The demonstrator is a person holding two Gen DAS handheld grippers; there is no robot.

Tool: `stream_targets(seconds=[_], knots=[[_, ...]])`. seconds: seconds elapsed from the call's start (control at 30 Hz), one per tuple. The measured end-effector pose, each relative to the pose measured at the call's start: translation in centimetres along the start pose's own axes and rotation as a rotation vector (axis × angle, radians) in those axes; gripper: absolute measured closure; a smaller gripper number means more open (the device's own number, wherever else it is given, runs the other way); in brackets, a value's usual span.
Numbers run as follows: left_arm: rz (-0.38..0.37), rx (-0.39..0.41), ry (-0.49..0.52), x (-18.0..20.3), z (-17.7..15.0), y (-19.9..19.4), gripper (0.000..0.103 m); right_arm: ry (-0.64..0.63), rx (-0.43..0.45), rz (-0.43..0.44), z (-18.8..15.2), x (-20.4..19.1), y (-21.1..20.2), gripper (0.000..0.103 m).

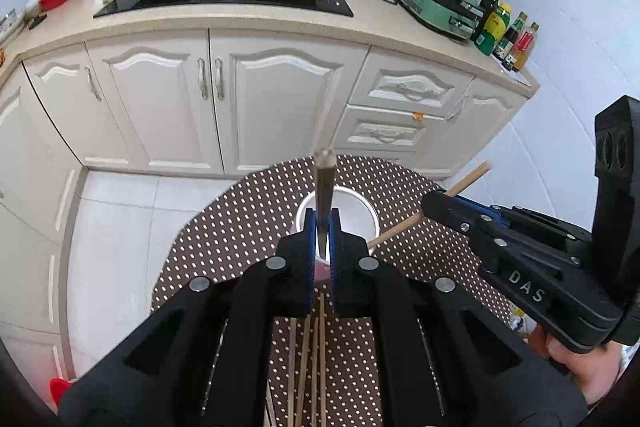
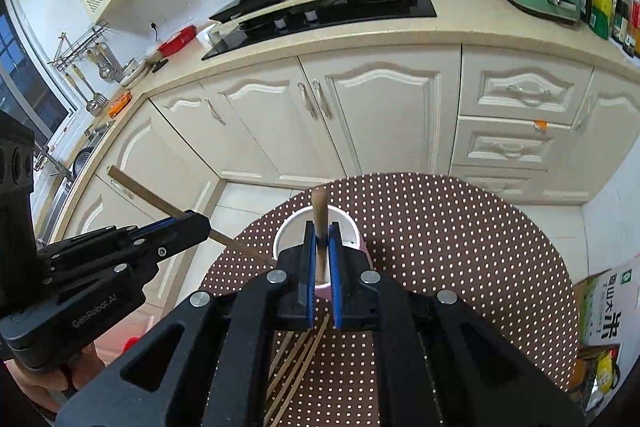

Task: Organize utensils
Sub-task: 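Open the left gripper over the cup while the right gripper opens, dropping both chopsticks, then move the left gripper back and grasp a chopstick while the right gripper grasps another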

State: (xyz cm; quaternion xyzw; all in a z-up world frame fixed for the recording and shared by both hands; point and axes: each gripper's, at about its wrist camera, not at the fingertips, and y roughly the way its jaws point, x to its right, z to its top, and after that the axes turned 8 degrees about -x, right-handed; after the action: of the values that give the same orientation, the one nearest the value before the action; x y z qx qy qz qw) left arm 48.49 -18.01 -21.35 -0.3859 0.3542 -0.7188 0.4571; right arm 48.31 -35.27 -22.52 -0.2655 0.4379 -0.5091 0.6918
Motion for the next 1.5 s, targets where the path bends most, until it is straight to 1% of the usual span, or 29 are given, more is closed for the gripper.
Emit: stream_targets(seconds=[0.07,0.1,0.13,0.17,0.2,0.23,0.3,0.37,0.43,0.53,0.63,0.73,0.87,1.03,1.1,1.23,1.33,1.4,1.43,1.47,1.5], knots=[[0.005,-0.021,0.0,0.1,-0.2,0.3,0.096,0.008,-0.007,0.003,-0.2,0.1,0.1,0.096],[0.006,-0.027,0.0,0.1,-0.3,0.3,0.094,0.014,-0.012,0.006,-0.2,0.2,0.2,0.095],[0.007,-0.033,-0.001,0.2,-0.4,0.4,0.085,0.021,-0.015,0.009,-0.3,0.3,0.2,0.095],[0.008,-0.034,-0.003,0.1,-0.5,0.3,0.061,0.029,-0.016,0.012,-0.4,0.3,0.1,0.095],[0.013,-0.029,-0.006,0.1,-0.6,0.2,0.045,0.035,-0.018,0.014,-0.4,0.4,0.0,0.094],[0.022,-0.002,-0.013,0.0,-0.9,-0.3,0.038,0.043,-0.019,0.02,-0.5,0.4,-0.1,0.092],[0.012,-0.005,-0.017,-0.1,-1.1,-0.7,0.038,0.052,-0.017,0.022,-0.6,0.5,-0.4,0.09],[0.025,-0.004,-0.018,-0.1,-1.2,-0.8,0.038,0.057,-0.011,0.019,-0.7,0.5,-0.9,0.086],[0.028,0.001,-0.025,-0.3,-1.5,-1.2,0.038,0.063,-0.006,0.021,-1.0,0.5,-1.4,0.079],[0.037,-0.002,-0.043,-0.9,-2.0,-1.5,0.038,0.066,0.002,0.016,-1.4,0.4,-2.1,0.074],[0.046,-0.004,-0.051,-1.5,-2.9,-1.8,0.038,0.075,0.005,0.01,-2.0,0.5,-2.6,0.071],[0.055,-0.02,-0.076,-2.8,-3.9,-1.8,0.038,0.087,-0.008,0.01,-2.9,0.7,-2.7,0.071],[0.081,-0.064,-0.121,-5.1,-5.8,-1.1,0.038,0.12,-0.048,0.026,-4.4,1.0,-1.9,0.07],[0.108,-0.145,-0.169,-7.7,-8.4,0.6,0.038,0.163,-0.131,0.071,-6.6,1.2,0.2,0.07],[0.11,-0.183,-0.188,-8.4,-9.4,1.6,0.038,0.175,-0.174,0.081,-7.5,1.2,1.4,0.07],[0.128,-0.247,-0.193,-9.2,-11.1,3.3,0.039,0.188,-0.241,0.095,-8.8,0.8,3.6,0.07],[0.128,-0.281,-0.201,-9.5,-11.6,4.6,0.039,0.185,-0.277,0.09,-9.4,0.6,4.7,0.07],[0.142,-0.306,-0.197,-9.7,-11.9,5.7,0.039,0.183,-0.307,0.086,-9.6,0.5,5.6,0.07],[0.15,-0.315,-0.194,-9.9,-12.1,6.2,0.039,0.186,-0.318,0.088,-9.7,0.5,6.0,0.07],[0.155,-0.33,-0.193,-9.9,-12.1,6.8,0.043,0.187,-0.332,0.087,-9.8,0.5,6.5,0.07],[0.157,-0.35,-0.197,-10.1,-12.3,7.5,0.045,0.185,-0.341,0.085,-9.8,0.4,6.7,0.07]])
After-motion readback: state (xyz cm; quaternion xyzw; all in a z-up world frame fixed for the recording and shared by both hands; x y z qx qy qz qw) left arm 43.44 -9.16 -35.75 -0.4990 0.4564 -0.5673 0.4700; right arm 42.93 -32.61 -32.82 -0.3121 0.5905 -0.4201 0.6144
